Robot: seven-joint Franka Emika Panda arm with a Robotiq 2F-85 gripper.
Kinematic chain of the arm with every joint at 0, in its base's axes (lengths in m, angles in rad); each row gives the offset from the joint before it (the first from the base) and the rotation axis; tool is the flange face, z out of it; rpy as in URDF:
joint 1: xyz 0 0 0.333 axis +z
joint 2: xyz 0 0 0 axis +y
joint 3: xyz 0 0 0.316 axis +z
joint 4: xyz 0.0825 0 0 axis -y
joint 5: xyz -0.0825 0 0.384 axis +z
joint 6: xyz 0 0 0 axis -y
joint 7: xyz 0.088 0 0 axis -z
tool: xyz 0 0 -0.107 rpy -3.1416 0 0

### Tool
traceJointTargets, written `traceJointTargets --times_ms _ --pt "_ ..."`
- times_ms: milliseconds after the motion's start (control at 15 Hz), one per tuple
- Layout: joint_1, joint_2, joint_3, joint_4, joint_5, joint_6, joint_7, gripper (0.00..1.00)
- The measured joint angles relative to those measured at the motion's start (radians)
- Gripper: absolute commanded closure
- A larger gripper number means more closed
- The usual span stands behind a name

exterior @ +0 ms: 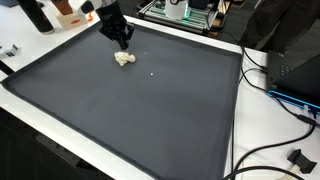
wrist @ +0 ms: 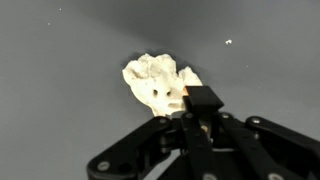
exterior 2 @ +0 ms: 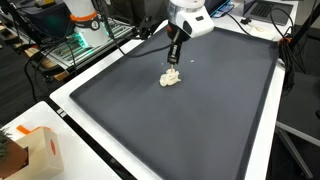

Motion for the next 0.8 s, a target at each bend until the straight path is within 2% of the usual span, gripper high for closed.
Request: traceJointTargets --times_ms 800 --pt "-0.001 0.010 0.000 0.003 -0.001 0.000 0.018 0.97"
